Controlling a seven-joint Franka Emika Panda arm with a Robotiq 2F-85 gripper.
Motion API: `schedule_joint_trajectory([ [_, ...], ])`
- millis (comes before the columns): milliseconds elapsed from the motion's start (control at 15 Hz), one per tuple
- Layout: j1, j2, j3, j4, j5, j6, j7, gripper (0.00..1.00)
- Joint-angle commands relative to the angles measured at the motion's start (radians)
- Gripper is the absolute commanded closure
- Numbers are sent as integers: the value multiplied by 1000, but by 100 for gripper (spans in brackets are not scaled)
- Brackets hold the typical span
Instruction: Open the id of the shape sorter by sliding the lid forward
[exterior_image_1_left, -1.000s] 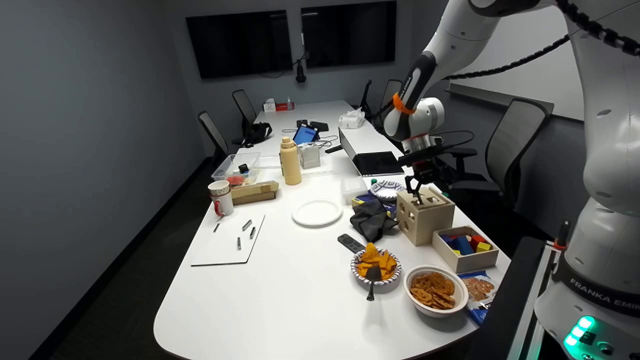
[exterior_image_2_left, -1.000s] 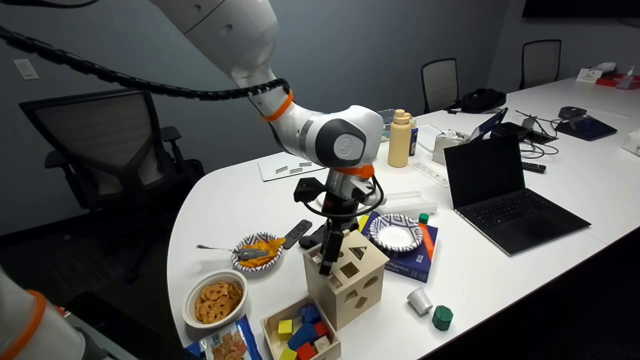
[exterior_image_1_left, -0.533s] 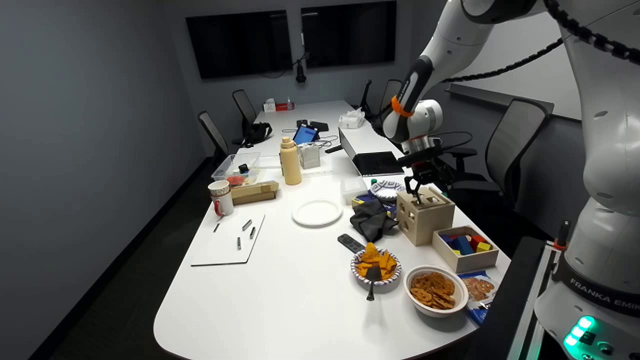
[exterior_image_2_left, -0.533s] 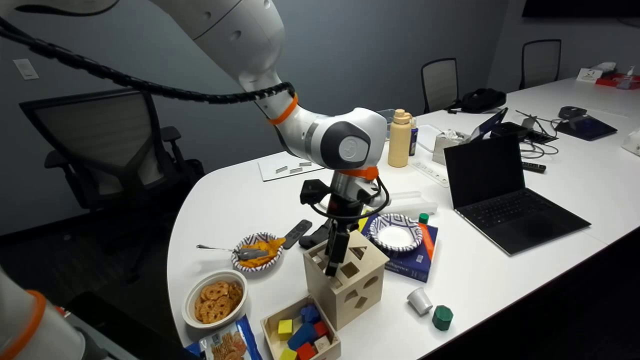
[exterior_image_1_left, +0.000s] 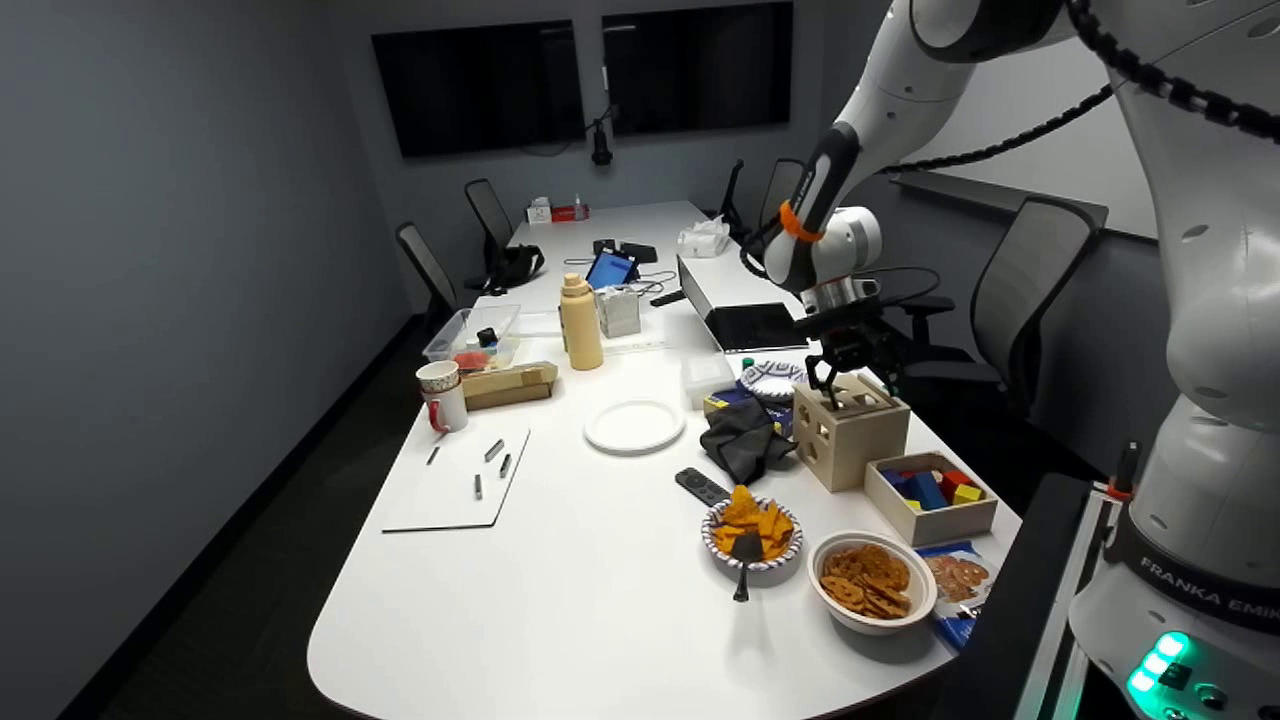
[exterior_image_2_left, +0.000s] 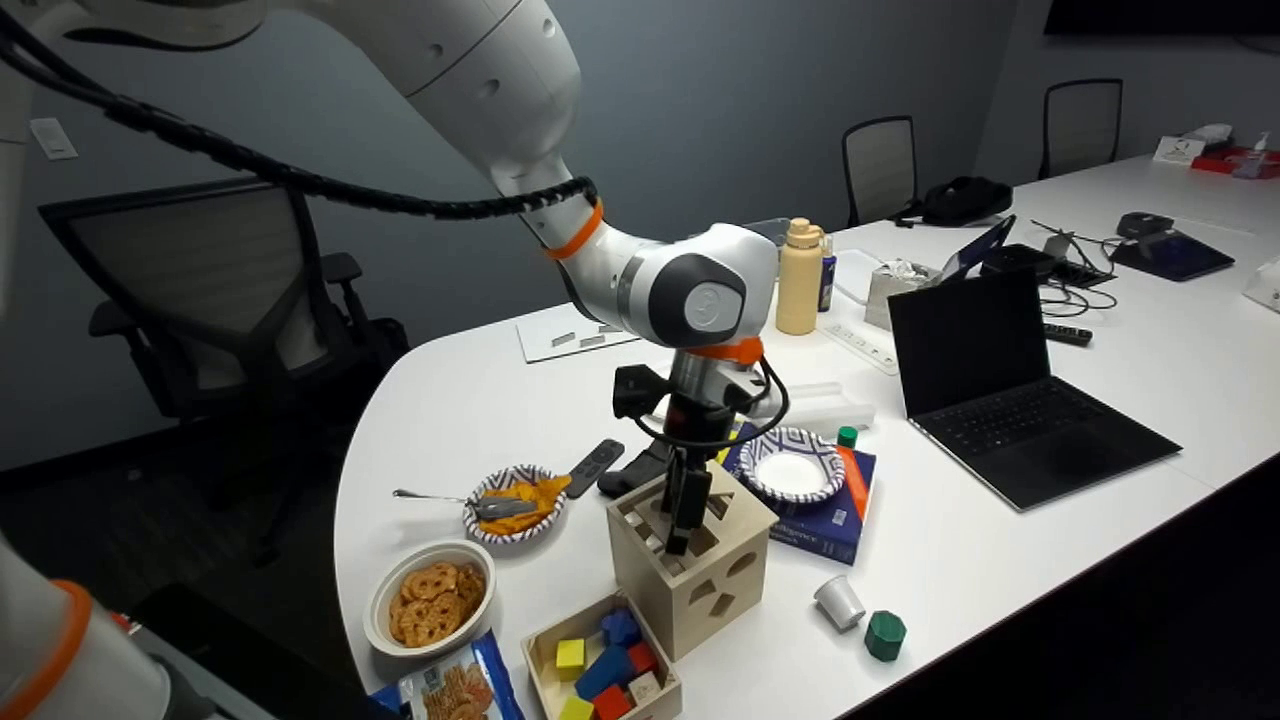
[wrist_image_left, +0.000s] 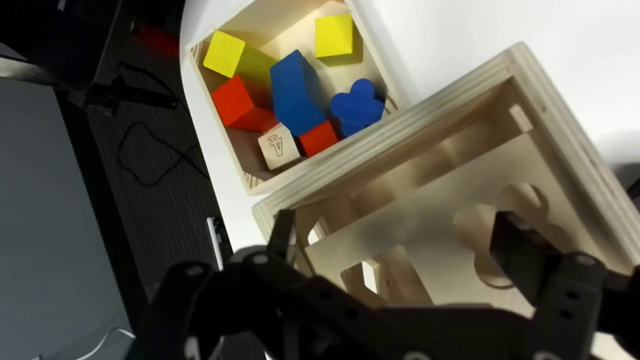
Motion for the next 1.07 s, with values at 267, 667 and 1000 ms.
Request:
schedule_joint_trajectory([
  [267, 12, 37, -24, 25, 6, 76, -29, 0],
  [667, 12, 52, -28, 32, 8, 119, -45, 0],
  [1000, 15, 42, -36, 31, 2, 143, -51, 0],
])
